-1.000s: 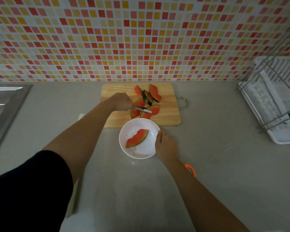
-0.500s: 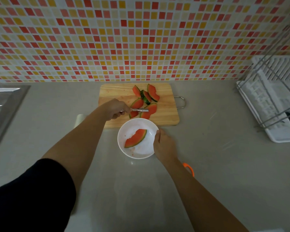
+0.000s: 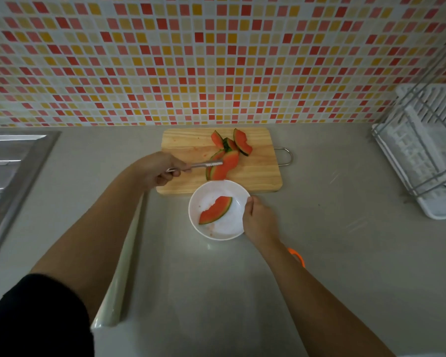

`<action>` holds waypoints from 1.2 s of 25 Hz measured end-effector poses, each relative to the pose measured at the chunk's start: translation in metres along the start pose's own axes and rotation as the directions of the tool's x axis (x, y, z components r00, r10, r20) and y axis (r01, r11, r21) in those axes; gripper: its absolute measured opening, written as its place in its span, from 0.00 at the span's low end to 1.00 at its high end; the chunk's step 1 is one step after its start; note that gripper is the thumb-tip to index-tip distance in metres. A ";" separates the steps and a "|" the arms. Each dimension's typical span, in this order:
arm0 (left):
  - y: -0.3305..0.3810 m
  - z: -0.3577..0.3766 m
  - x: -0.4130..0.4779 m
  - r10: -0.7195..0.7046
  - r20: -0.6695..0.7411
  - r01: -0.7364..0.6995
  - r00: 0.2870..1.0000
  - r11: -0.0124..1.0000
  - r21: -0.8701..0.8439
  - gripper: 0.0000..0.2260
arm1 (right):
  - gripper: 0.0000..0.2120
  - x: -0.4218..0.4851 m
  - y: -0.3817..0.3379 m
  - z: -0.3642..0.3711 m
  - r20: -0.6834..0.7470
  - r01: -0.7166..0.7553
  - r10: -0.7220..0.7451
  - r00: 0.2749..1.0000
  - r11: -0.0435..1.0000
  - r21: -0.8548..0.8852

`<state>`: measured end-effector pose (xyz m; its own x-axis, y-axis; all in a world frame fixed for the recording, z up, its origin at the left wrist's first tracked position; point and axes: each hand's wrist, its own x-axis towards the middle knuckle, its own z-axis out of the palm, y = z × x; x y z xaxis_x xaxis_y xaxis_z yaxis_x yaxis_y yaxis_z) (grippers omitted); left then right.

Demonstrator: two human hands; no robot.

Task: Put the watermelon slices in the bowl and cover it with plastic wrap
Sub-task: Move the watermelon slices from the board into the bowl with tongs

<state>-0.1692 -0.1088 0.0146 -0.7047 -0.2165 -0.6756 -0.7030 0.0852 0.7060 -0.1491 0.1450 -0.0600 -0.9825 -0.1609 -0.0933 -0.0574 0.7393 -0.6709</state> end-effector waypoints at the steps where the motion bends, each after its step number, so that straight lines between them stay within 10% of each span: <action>1: -0.009 -0.005 -0.012 0.012 -0.019 -0.011 1.000 0.998 0.055 0.06 | 0.17 0.000 0.000 0.000 0.004 -0.006 0.006 1.000 1.000 0.002; 13: -0.030 0.034 -0.058 0.237 0.013 -0.177 0.971 0.689 0.703 0.14 | 0.19 0.002 0.000 0.000 0.011 0.002 -0.002 1.000 0.999 -0.054; 19: 0.005 0.015 -0.026 0.422 -0.379 -0.113 0.823 0.777 0.619 0.15 | 0.19 0.002 0.001 0.002 -0.003 0.008 -0.008 1.000 0.998 -0.059; 30: 0.009 0.079 0.001 0.463 -0.278 -0.018 0.841 0.538 0.842 0.10 | 0.18 0.003 0.001 0.003 0.001 -0.006 0.006 1.000 0.999 -0.040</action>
<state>-0.1841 -0.0315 0.0035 -0.8922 -0.4131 -0.1824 -0.4461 0.8691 0.2136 -0.1515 0.1432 -0.0626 -0.9827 -0.1573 -0.0981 -0.0587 0.7658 -0.6404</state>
